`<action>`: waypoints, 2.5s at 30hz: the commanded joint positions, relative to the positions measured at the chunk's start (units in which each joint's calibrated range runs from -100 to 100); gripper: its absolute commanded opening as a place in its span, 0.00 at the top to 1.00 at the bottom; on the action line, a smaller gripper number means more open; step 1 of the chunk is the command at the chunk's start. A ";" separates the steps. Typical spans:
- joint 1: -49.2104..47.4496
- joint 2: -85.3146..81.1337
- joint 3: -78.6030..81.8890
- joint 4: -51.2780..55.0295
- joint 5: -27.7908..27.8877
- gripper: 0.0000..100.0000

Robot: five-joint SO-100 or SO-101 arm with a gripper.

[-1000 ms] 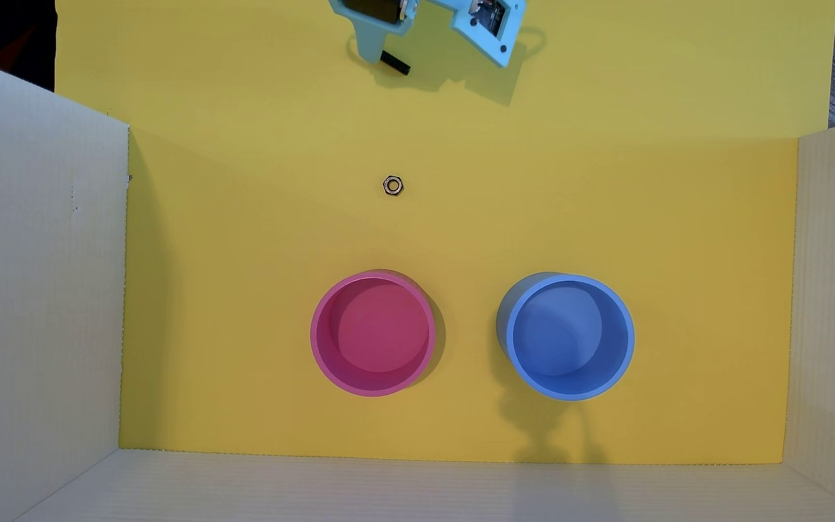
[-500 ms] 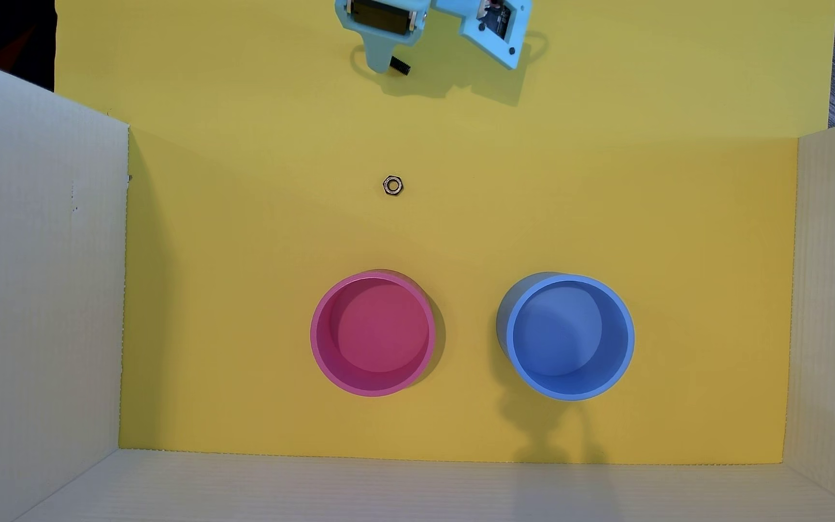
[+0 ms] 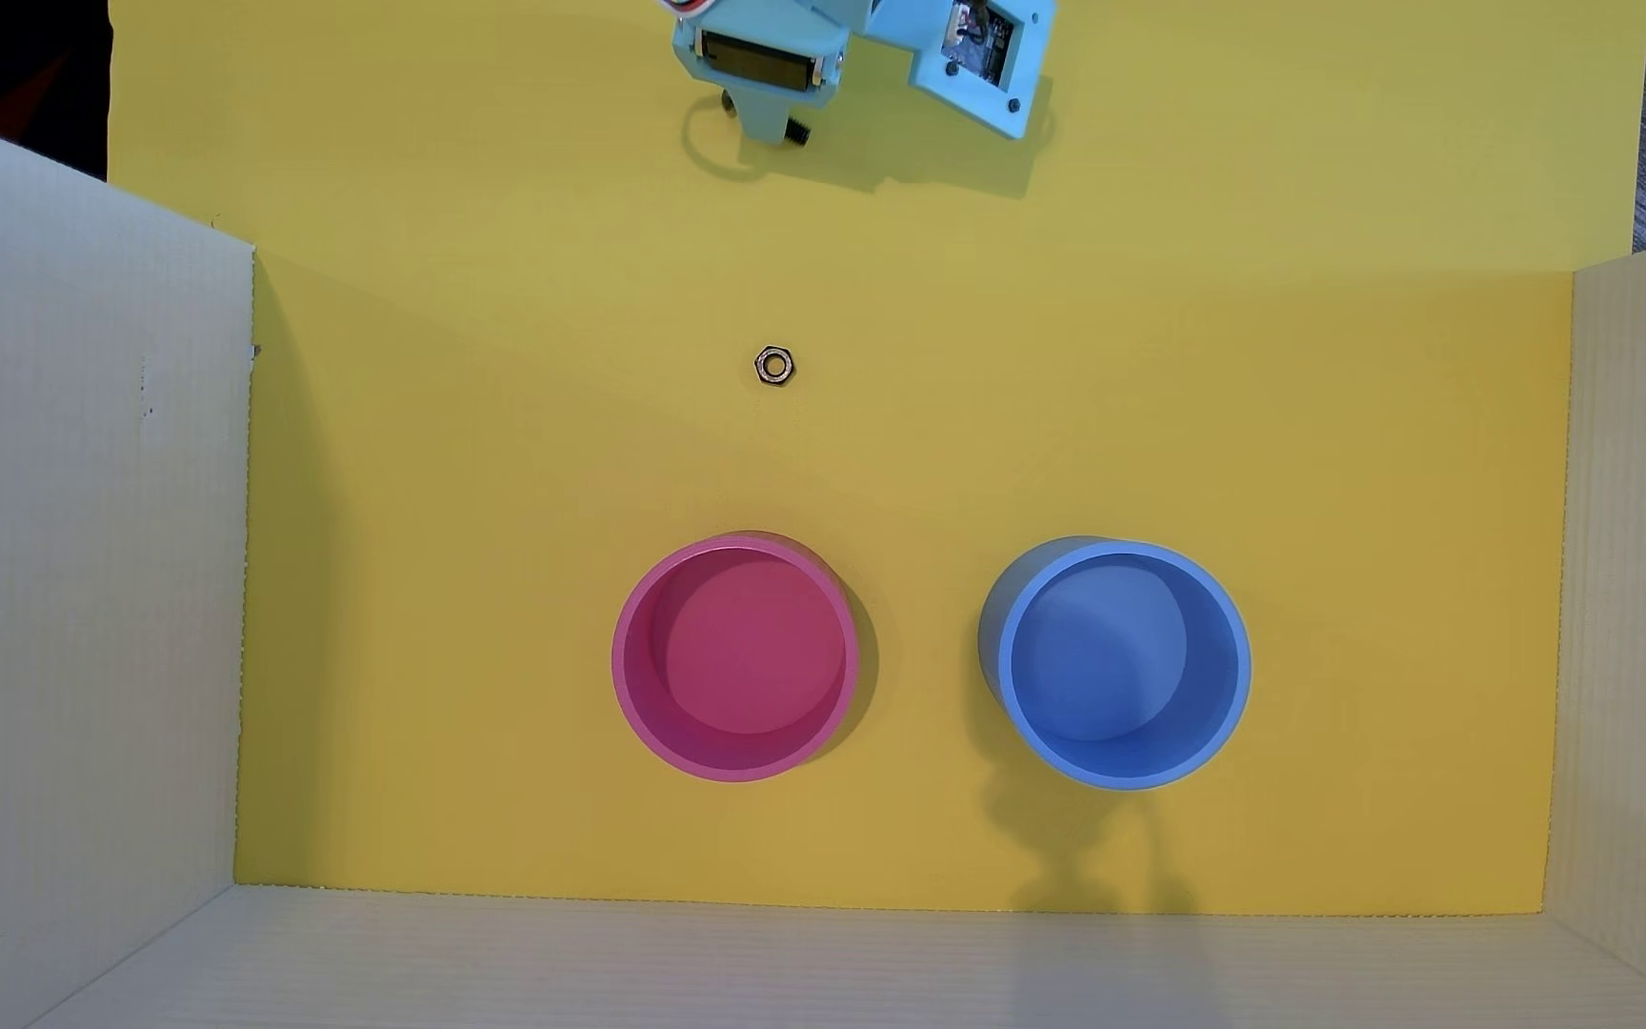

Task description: Pick up the bolt and place it in the pink box

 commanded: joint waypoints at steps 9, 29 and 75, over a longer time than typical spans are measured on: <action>-0.13 5.85 -3.72 -1.53 -0.24 0.90; -0.13 6.27 -19.01 3.11 -0.34 0.99; -14.26 54.16 -91.38 6.20 -12.95 0.99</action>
